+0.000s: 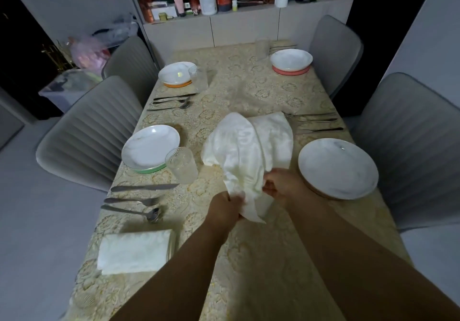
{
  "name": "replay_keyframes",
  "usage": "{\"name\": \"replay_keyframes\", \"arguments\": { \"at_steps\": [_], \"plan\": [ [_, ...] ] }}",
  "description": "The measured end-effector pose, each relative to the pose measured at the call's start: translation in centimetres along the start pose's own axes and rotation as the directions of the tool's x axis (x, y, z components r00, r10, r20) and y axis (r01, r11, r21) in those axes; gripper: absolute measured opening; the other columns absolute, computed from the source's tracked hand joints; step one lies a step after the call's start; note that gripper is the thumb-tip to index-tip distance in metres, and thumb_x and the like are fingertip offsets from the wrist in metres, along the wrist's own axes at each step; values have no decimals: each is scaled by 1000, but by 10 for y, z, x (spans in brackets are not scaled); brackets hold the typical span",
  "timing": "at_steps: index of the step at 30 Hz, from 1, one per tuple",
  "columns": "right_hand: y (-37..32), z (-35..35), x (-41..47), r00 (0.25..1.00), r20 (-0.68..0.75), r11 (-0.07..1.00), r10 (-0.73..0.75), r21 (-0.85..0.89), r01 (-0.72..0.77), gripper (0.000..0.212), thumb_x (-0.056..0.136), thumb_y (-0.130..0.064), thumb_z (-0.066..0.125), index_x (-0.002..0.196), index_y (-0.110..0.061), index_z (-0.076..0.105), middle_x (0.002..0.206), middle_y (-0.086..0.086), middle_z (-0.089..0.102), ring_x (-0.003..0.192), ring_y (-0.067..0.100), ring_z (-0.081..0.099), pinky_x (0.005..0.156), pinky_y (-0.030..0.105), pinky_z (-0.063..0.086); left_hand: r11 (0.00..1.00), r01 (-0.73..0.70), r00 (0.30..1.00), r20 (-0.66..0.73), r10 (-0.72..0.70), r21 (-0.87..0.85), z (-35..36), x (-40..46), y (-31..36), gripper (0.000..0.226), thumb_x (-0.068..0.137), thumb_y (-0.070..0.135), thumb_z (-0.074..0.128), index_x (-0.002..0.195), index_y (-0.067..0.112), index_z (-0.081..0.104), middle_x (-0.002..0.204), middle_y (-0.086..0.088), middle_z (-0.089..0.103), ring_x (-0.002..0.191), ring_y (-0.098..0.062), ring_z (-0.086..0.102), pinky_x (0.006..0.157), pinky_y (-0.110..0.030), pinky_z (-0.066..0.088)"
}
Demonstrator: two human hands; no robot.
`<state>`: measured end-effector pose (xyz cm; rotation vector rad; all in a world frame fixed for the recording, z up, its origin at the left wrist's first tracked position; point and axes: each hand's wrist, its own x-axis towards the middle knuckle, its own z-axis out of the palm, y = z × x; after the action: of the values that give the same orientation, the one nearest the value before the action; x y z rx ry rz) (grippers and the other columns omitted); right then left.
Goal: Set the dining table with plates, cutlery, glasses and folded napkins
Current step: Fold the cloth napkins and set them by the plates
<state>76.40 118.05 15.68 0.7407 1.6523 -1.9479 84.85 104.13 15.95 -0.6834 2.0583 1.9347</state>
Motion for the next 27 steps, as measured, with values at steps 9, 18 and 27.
{"name": "replay_keyframes", "arguments": {
  "at_steps": [9,18,27],
  "plan": [
    [54,-41,-48,988,-29,988,-150,-32,149,22,91,-3,48,74,-6,61,70,8,60,68,24,58,68,35,50,998,-2,996,88,7,-59,19,-50,-34,20,95,14,58,99,-4,67,93,-19,72,82,-28,72,70,-38,59],
    [104,-23,-61,952,216,842,217,453,-295,42,96,-42,45,119,-8,51,119,12,58,103,28,58,89,42,51,846,-29,995,69,77,-533,12,-78,-17,21,94,13,56,98,-5,67,101,-22,67,92,-29,64,92,-46,51],
    [66,-65,-78,855,-460,548,-240,663,510,12,93,-20,55,102,-27,59,104,-5,60,93,17,61,83,28,50,660,-319,879,-48,474,680,-58,-73,-44,38,80,5,66,110,23,52,66,-1,60,59,-18,56,54,-31,45]
  ]
}}
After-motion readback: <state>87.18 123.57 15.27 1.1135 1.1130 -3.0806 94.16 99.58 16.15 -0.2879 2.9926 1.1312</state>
